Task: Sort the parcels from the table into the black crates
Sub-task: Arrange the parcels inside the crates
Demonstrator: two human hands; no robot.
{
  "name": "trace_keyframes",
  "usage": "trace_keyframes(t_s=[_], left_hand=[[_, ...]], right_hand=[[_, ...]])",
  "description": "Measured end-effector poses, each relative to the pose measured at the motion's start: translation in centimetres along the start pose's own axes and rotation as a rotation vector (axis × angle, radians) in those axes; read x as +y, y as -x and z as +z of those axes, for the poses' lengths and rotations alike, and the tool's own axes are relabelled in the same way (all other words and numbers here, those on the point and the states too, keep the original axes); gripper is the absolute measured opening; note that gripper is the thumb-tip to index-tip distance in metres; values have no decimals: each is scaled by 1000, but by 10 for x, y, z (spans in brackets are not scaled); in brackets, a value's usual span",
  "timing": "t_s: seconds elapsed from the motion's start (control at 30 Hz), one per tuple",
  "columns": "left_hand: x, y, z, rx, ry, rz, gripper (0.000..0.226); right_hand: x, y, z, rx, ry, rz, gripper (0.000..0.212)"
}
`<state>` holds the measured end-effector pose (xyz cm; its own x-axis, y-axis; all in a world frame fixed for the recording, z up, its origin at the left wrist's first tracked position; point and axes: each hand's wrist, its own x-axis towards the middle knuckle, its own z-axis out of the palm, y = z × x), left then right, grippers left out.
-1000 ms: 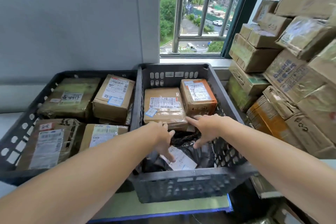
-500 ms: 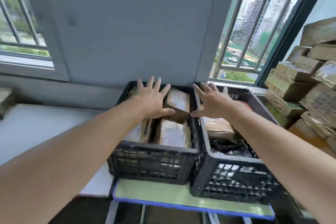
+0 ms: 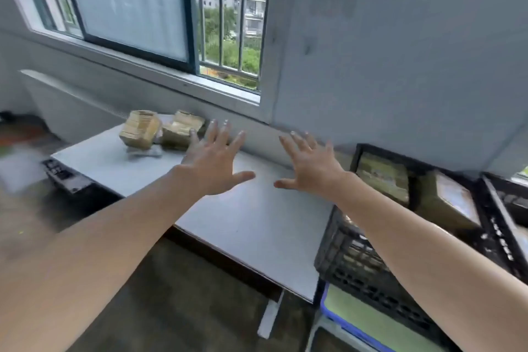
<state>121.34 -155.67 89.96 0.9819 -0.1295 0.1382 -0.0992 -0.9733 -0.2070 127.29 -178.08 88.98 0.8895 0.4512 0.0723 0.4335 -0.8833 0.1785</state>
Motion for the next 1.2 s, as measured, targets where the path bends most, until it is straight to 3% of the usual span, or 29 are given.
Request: trace_keyframes(t_s=[0.4, 0.7, 1.2], left_hand=[[-198, -48, 83, -118, -93, -248, 92], [-311, -159, 155, -159, -60, -323, 90], [-466, -279, 302, -358, 183, -362, 102]], right_hand=[[-140, -203, 32, 6, -129, -190, 110], [-188, -385, 76, -38, -282, -122, 107], [-306, -560, 167, -188, -294, -50, 99]])
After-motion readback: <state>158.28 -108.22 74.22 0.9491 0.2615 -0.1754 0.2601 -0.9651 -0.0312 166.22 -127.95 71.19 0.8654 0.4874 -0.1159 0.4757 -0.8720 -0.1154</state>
